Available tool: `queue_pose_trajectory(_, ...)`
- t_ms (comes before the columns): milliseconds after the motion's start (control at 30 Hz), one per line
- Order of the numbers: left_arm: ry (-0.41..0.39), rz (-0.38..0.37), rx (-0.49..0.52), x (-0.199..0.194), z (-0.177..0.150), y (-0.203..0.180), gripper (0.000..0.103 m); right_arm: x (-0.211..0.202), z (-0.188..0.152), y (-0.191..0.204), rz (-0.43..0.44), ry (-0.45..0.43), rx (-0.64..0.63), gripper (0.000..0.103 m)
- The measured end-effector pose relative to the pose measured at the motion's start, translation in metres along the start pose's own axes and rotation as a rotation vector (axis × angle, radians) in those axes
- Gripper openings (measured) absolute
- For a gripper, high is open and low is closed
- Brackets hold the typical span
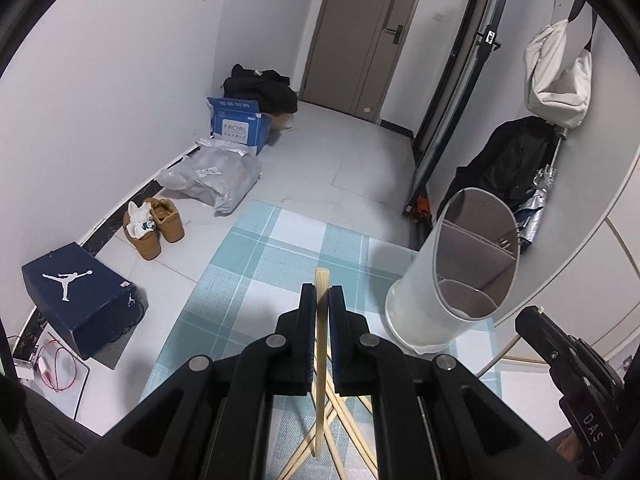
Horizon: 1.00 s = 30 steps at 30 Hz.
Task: Organize utensils
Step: 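Lift and carry the chopsticks in both tools to the white holder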
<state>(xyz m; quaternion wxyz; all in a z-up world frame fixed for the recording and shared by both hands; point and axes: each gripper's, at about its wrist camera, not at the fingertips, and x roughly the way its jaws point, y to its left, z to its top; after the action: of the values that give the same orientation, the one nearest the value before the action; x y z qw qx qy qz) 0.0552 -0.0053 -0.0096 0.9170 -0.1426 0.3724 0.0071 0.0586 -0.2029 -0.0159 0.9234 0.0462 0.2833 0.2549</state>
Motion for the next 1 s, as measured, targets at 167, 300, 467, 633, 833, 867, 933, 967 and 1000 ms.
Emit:
queue_pose_trajectory(167, 0.006, -0.034, 0.028, -0.014, 0.005, -0.006, 0.003, -0.01, 0.003, 0.001, -0.032, -0.026, 0.008, 0.004)
queue_pose_trajectory(300, -0.017, -0.077, 0.06, -0.029, 0.012, -0.019, 0.003, -0.022, 0.009, -0.004, -0.045, -0.058, 0.028, 0.004)
queue_pose_trajectory(467, -0.059, -0.116, 0.064, -0.048, 0.03, -0.03, 0.003, -0.036, 0.017, -0.013, -0.047, -0.089, 0.062, 0.004)
queue_pose_trajectory(633, -0.124, -0.183, 0.081, -0.068, 0.055, -0.048, 0.003, -0.048, 0.036, -0.019, -0.051, -0.121, 0.078, 0.004)
queue_pose_trajectory(833, -0.181, -0.248, 0.06, -0.072, 0.089, -0.064, 0.003, -0.063, 0.076, -0.029, -0.07, -0.183, 0.07, 0.004)
queue_pose_trajectory(867, -0.183, -0.261, 0.054, -0.07, 0.095, -0.066, 0.003, -0.065, 0.081, -0.031, -0.071, -0.19, 0.072, 0.004)
queue_pose_trajectory(933, -0.161, -0.289, 0.039, -0.063, 0.103, -0.071, 0.003, -0.069, 0.099, -0.037, -0.079, -0.216, 0.072, 0.004)
queue_pose_trajectory(967, -0.14, -0.305, 0.019, -0.055, 0.11, -0.073, 0.003, -0.07, 0.105, -0.039, -0.082, -0.224, 0.07, 0.004)
queue_pose_trajectory(1000, -0.132, -0.314, 0.008, -0.052, 0.111, -0.074, 0.003, -0.071, 0.111, -0.04, -0.085, -0.233, 0.067, 0.004)
